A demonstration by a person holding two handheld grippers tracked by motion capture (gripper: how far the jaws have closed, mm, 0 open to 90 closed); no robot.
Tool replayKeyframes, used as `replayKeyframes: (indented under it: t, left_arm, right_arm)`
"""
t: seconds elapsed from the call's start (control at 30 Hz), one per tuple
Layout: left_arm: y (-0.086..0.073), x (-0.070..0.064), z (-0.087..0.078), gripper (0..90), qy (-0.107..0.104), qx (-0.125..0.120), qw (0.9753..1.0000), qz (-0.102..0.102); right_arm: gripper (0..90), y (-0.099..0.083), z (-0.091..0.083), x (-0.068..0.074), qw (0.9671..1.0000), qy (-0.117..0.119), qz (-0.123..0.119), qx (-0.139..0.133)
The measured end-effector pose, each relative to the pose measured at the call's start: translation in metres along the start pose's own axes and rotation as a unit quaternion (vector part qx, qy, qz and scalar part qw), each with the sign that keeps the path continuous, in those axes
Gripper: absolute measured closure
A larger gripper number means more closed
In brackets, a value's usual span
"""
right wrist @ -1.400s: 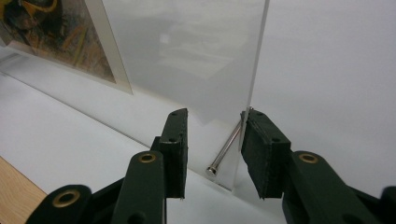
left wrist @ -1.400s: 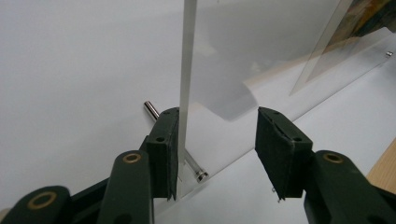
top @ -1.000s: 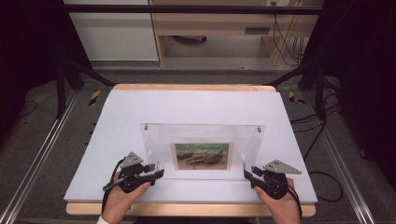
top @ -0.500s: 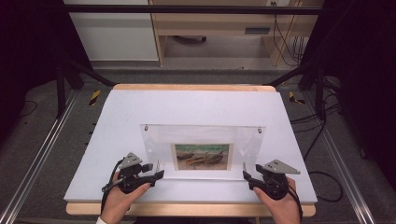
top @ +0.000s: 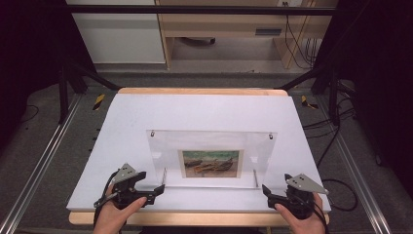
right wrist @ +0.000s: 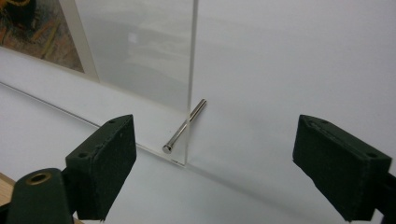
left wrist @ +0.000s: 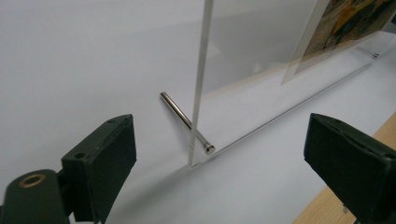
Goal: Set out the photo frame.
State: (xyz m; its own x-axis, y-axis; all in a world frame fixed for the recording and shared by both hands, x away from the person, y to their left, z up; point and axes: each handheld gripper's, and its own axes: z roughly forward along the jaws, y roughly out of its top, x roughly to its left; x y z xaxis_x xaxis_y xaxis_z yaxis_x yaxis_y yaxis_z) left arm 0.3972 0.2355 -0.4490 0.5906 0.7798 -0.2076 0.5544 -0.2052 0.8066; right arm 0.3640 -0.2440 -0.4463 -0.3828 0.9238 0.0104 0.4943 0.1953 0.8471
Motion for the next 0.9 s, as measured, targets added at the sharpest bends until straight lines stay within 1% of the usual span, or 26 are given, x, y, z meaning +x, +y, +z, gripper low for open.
replayKeyframes:
  t: [0.07,0.1,0.13,0.17,0.23,0.27,0.3,0.33,0.37,0.4,0.47,0.5,0.57,0.6,0.67,0.73,0.83,0.9]
  left_arm:
    - [-0.001,0.004,-0.005,6.8,0.0,-0.011,0.9999,-0.001]
    - [-0.001,0.006,-0.008,6.3,0.001,-0.018,0.9998,-0.005]
    - [-0.001,0.007,-0.01,6.3,0.001,-0.028,0.9996,-0.01]
    - [-0.001,0.008,-0.012,6.2,0.003,-0.033,0.9994,-0.013]
    - [-0.001,0.011,-0.016,5.8,0.009,-0.04,0.999,-0.017]
    - [-0.002,0.012,-0.018,5.8,0.013,-0.045,0.9987,-0.018]
    - [-0.001,0.014,-0.02,5.8,0.016,-0.05,0.9984,-0.019]
    - [-0.001,0.015,-0.022,5.8,0.02,-0.055,0.9981,-0.019]
    - [-0.001,0.017,-0.025,5.9,0.025,-0.064,0.9974,-0.021]
    - [0.0,0.018,-0.028,5.9,0.034,-0.076,0.9963,-0.021]
    - [0.002,0.023,-0.034,6.0,0.052,-0.092,0.9942,-0.02]
    - [0.002,0.025,-0.036,5.9,0.062,-0.096,0.9932,-0.019]
    - [0.001,0.031,-0.039,6.2,0.08,-0.094,0.9922,-0.018]
    - [0.0,0.033,-0.04,6.6,0.087,-0.092,0.9918,-0.02]
    - [-0.001,0.038,-0.041,6.9,0.098,-0.09,0.9909,-0.025]
    - [-0.003,0.041,-0.041,7.5,0.113,-0.082,0.9899,-0.025]
    - [-0.004,0.045,-0.041,9.1,0.134,-0.079,0.9878,-0.018]
    - [-0.004,0.047,-0.04,9.9,0.144,-0.075,0.9867,-0.011]
  right_arm:
    - [12.9,-0.002,-0.004,-0.003,0.9999,-0.004,0.008,-0.004]
    - [12.7,-0.004,-0.006,-0.006,0.9999,-0.009,0.009,-0.005]
    - [12.7,-0.005,-0.008,-0.007,0.9998,-0.009,0.018,-0.006]
    - [12.7,-0.006,-0.01,-0.008,0.9997,-0.011,0.02,-0.008]
    - [12.1,-0.008,-0.014,-0.01,0.9994,-0.019,0.025,-0.013]
    - [11.9,-0.009,-0.015,-0.011,0.9994,-0.022,0.023,-0.015]
    - [11.7,-0.01,-0.017,-0.012,0.9992,-0.023,0.029,-0.016]
    - [11.6,-0.011,-0.018,-0.014,0.999,-0.029,0.028,-0.019]
    - [11.2,-0.012,-0.019,-0.016,0.9988,-0.032,0.031,-0.022]
    - [10.8,-0.012,-0.019,-0.018,0.9986,-0.036,0.029,-0.025]
    - [10.7,-0.013,-0.019,-0.021,0.998,-0.046,0.033,-0.028]
    - [10.7,-0.013,-0.018,-0.023,0.9975,-0.05,0.041,-0.027]
    - [10.7,-0.012,-0.017,-0.026,0.997,-0.055,0.046,-0.028]
    - [10.8,-0.012,-0.017,-0.028,0.9969,-0.059,0.043,-0.028]
    - [11.3,-0.012,-0.015,-0.031,0.9964,-0.064,0.048,-0.027]
    - [12.8,-0.012,-0.014,-0.032,0.9959,-0.068,0.055,-0.024]
    - [14.5,-0.012,-0.013,-0.034,0.995,-0.079,0.06,-0.016]
    - [15.9,-0.012,-0.012,-0.036,0.9943,-0.085,0.063,-0.018]
